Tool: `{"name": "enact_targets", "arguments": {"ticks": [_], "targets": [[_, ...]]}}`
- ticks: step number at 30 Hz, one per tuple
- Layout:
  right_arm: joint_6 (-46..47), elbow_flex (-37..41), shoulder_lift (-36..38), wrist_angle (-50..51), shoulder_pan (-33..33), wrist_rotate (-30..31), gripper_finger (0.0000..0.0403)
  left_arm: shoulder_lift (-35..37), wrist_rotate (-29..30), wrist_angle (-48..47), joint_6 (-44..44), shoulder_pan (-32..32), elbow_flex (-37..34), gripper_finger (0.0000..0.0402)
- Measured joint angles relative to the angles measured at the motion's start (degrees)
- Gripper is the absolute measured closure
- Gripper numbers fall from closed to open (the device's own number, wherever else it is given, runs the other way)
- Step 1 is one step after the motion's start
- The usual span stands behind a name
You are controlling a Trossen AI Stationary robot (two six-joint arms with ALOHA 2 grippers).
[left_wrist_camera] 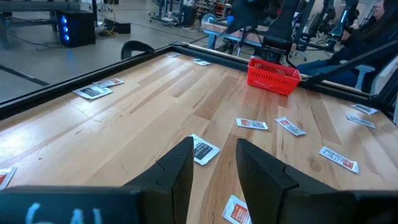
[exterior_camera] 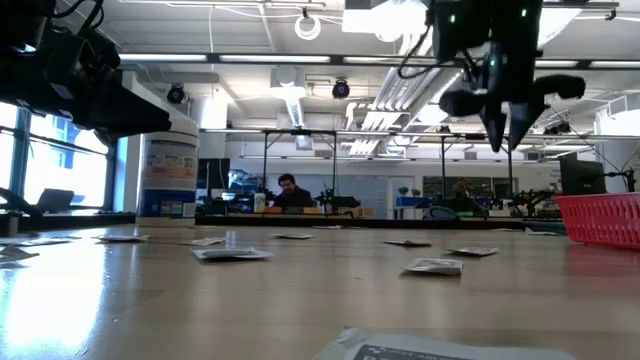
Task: Pick & Place First Aid Supplies
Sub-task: Put the towelette pack into the right red bin
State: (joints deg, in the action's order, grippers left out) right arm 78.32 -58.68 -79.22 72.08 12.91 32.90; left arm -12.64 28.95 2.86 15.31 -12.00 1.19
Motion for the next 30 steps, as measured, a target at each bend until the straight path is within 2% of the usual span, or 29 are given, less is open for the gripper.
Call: {"name": "enact_targets", "arguments": {"ticks": [5, 13, 22, 30], "targets": [[2.6, 6.9, 0.0, -7.8, 6.6, 4.0, 0.0292, 0.0, 0.0, 0.0, 0.0, 0.0, 0.0, 0.0283], [1.8, 15.7, 0.0, -21.0, 15.1, 3.9, 0.0312, 0.0, 0.0, 0.0, 0.0, 0.0, 0.0, 0.0283], [3.6, 23.9, -0.6, -33.0, 19.0, 5.7, 0.0331, 0.0, 0.0, 0.0, 0.0, 0.0, 0.0, 0.0283], [2.3, 24.7, -7.8, -37.2, 20.5, 10.4, 0.0359, 0.0, 0.0, 0.0, 0.0, 0.0, 0.0, 0.0283]]}}
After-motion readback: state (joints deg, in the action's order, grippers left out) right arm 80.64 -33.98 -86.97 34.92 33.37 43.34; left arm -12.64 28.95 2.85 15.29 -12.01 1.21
